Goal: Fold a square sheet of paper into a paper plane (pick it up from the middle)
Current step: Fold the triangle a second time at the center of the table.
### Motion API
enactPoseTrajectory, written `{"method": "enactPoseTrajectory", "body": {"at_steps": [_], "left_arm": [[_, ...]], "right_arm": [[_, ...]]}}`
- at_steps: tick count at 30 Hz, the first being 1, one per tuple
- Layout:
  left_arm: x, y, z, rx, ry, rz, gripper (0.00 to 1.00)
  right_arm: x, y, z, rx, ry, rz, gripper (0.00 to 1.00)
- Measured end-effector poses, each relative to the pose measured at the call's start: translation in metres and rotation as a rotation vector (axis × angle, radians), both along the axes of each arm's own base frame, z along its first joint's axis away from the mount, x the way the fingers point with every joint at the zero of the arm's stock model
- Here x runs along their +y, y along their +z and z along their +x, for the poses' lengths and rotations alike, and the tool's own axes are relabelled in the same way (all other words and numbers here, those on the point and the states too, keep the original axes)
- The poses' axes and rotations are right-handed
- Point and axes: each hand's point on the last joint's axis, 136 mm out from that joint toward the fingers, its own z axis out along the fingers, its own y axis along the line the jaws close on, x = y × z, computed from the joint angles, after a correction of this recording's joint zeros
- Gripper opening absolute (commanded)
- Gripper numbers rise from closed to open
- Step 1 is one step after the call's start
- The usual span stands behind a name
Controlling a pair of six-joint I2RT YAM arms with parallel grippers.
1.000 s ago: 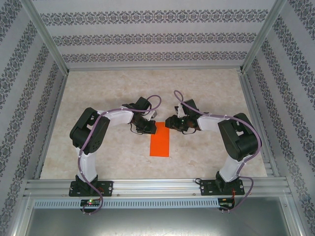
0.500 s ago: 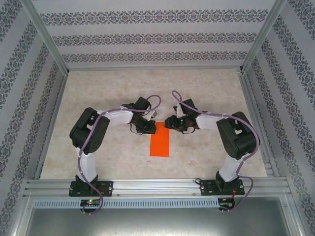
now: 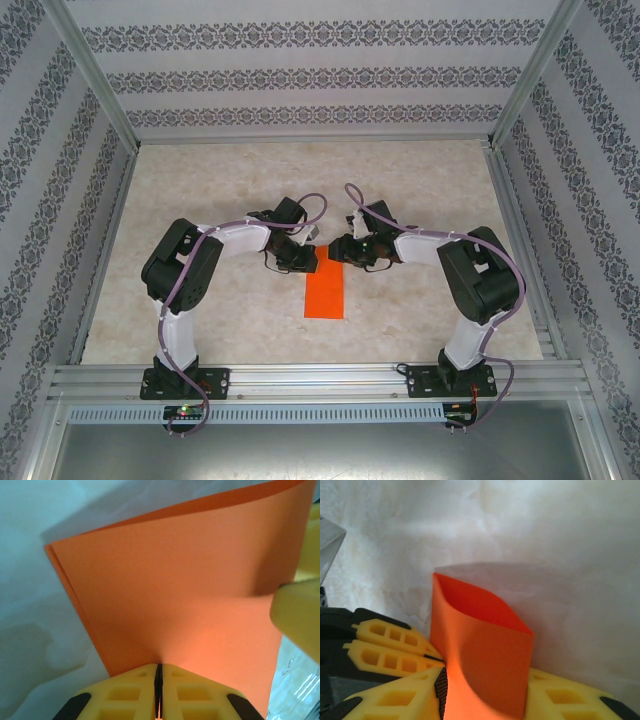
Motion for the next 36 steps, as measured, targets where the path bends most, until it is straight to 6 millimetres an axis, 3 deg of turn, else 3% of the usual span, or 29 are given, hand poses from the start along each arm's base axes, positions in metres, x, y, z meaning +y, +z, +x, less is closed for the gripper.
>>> {"method": "enactPoseTrajectory", "body": {"at_steps": [9, 18, 36], "left_arm": [[0.0, 0.0, 0.0, 0.0, -0.001, -0.004, 0.13], [0.0, 0.0, 0.0, -0.004, -0.006, -0.005, 0.15], [0.004, 0.01, -0.011, 0.021, -0.007, -0.007, 0.38]], "right_arm": [[0.006, 0.004, -0.004, 0.004, 0.011, 0.046, 0.42], [0.004, 0.002, -0.022, 0.04, 0.014, 0.089, 0.39], [0.011, 0.011, -0.027, 0.054, 0.01, 0.177, 0.05]]}}
